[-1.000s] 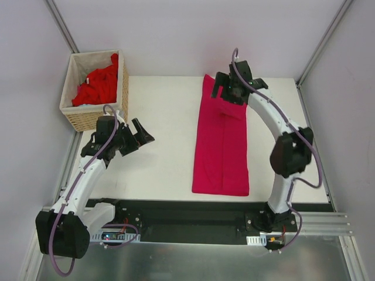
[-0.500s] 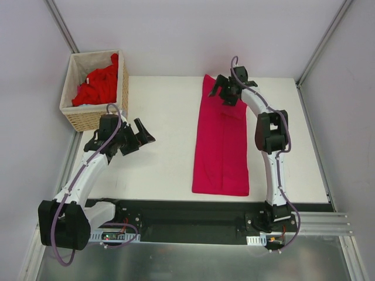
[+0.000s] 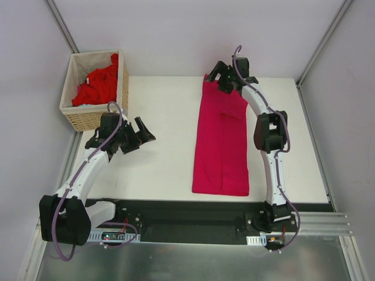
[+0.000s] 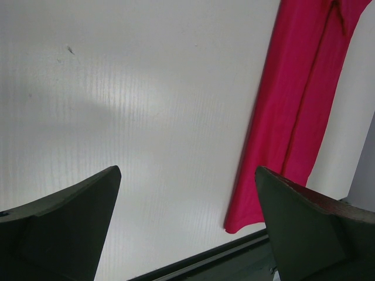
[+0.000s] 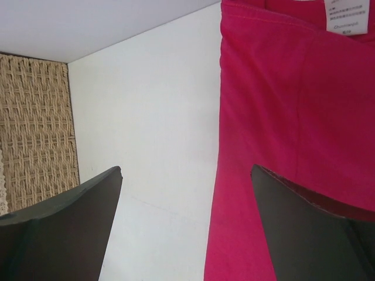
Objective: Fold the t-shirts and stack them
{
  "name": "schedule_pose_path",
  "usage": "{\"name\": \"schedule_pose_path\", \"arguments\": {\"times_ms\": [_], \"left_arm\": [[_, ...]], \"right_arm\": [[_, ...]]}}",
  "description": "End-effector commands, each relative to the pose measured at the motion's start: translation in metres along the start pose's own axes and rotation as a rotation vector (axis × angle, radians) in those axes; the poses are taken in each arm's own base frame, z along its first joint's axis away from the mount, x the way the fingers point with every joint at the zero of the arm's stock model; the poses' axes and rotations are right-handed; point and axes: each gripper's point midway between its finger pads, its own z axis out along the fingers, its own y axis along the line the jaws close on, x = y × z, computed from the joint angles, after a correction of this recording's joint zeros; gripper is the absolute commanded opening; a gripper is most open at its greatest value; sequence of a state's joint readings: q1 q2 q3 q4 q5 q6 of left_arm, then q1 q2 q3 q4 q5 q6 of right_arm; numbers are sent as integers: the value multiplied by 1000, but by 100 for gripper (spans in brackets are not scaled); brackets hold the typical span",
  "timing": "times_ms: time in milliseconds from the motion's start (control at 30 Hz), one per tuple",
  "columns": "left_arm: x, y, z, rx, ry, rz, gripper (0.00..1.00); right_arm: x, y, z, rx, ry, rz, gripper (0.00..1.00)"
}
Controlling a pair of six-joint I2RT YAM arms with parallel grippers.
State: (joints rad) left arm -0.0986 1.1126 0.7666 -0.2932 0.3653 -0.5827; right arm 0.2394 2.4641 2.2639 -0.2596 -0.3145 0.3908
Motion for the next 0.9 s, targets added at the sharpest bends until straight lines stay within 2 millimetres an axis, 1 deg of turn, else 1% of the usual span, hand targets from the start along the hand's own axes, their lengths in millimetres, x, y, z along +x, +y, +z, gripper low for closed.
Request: {"name": "schedule_pose_path", "arguments": {"times_ms": [0,67,100,267,400,500,533,600,733,767,800,867], "left_arm": [[-15,-14,-1,35,-33,35,99],[-15,-14,-1,36,-32,36,99],[-15,-14,-1,35,-31,35,99],[-15,-13,0,31,-29,31,99],[-15,-13,1,31,-27,30,99],[-15,-12,1,27,-29,31,99],[-15,-12,0,28,-31,31,99],[-15,-12,1,28,-30,31,99],[-14,-12,0,29,-29,35,99],[-14,-11,0,28,-30,37,99],[-14,-11,0,28,-30,40,99],[-14,-11,0,26,-33,39,99]], "right_arm": [[8,4,20,-40,6,19,96],[9,2,24,-42,3,33,96],[15,-2,30,-42,15,43,96],[27,-5,44,-47,36,71,96],[45,1,55,-45,56,73,96],[56,1,63,-40,74,91,96],[61,-2,66,-34,81,99,96],[64,0,70,-36,84,108,96],[70,-1,77,-31,80,132,96],[72,-4,81,-28,81,139,96],[70,0,82,-38,74,142,96],[68,3,85,-46,65,163,96]]}}
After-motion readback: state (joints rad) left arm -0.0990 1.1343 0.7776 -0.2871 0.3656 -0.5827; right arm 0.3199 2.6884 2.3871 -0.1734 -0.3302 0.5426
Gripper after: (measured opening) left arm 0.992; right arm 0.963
